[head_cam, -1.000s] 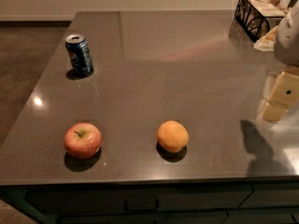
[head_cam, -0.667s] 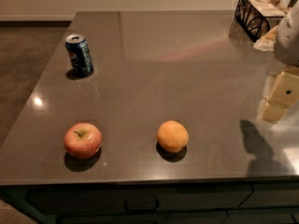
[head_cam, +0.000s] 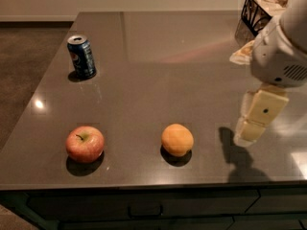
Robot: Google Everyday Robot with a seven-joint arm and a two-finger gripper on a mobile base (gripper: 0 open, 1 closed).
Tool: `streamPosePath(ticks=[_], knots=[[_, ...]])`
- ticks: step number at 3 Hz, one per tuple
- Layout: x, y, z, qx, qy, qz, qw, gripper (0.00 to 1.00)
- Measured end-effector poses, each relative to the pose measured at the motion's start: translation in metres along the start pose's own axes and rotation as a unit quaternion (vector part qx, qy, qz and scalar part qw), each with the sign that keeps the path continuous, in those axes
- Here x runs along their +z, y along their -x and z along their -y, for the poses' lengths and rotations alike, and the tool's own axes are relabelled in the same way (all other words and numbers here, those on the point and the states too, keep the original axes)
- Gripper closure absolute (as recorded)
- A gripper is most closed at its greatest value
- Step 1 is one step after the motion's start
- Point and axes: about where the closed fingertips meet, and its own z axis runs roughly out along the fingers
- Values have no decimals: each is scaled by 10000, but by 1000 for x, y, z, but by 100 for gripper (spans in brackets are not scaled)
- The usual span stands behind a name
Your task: Pick orange
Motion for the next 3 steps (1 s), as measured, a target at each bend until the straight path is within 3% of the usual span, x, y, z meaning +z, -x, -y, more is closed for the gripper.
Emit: streamPosePath(ticks=[2,3], knots=[[53,68,-32,-573,373,263,9973,0],[80,78,-41,-790,524,174,9953,0]])
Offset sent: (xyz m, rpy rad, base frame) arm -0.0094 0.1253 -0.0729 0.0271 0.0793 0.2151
